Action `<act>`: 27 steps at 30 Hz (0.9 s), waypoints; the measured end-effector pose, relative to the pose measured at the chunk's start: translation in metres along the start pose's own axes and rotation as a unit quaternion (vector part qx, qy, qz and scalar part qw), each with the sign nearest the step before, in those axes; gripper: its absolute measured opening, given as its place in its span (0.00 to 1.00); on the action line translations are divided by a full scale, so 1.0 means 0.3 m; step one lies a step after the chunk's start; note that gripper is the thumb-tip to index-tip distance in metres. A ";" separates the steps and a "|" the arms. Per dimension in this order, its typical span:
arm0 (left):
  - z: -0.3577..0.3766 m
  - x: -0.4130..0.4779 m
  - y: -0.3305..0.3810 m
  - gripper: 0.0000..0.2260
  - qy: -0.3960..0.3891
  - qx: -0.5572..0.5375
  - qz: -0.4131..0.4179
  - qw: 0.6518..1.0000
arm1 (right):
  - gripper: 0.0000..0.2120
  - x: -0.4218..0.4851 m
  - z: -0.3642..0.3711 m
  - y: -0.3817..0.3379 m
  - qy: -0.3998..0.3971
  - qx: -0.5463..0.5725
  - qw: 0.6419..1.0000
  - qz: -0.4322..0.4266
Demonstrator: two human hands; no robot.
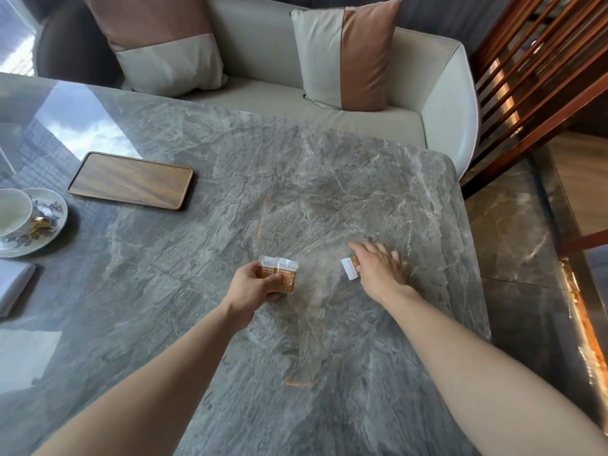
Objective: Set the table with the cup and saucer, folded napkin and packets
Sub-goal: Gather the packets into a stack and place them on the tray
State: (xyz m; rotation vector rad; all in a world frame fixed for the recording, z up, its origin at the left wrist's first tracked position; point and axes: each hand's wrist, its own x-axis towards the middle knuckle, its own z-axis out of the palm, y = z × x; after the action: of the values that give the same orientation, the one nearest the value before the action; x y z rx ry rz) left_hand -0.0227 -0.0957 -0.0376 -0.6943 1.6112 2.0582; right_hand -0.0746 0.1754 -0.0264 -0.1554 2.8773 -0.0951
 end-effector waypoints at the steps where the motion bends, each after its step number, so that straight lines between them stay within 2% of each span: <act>1: -0.002 -0.002 0.000 0.10 0.001 -0.002 -0.002 1.000 | 0.28 0.001 0.006 0.003 0.004 -0.008 1.000 -0.001; 4: -0.009 -0.006 -0.004 0.10 0.006 0.004 -0.005 1.000 | 0.17 -0.004 0.018 -0.007 0.001 -0.009 0.999 0.034; 6: -0.014 -0.009 -0.009 0.09 0.008 0.006 -0.006 1.000 | 0.13 -0.011 0.026 -0.019 -0.007 0.016 0.998 0.054; 10: -0.012 -0.022 -0.017 0.07 0.023 -0.011 -0.002 1.000 | 0.06 -0.043 0.023 -0.093 -0.014 0.188 0.981 0.055; 18: -0.001 -0.047 -0.027 0.08 0.045 -0.018 0.011 0.999 | 0.09 -0.110 0.021 -0.347 0.026 0.395 0.917 0.044; 27: -0.072 -0.096 0.003 0.07 0.042 -0.027 0.018 0.999 | 0.10 -0.130 0.054 -0.499 0.008 0.398 0.913 0.086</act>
State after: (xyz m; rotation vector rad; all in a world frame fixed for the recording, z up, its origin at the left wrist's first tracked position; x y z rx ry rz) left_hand 0.0017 -0.1177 -0.0232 -0.7864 1.6294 2.1307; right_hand -0.0184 0.0304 -0.0203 0.2552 2.5983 -1.1967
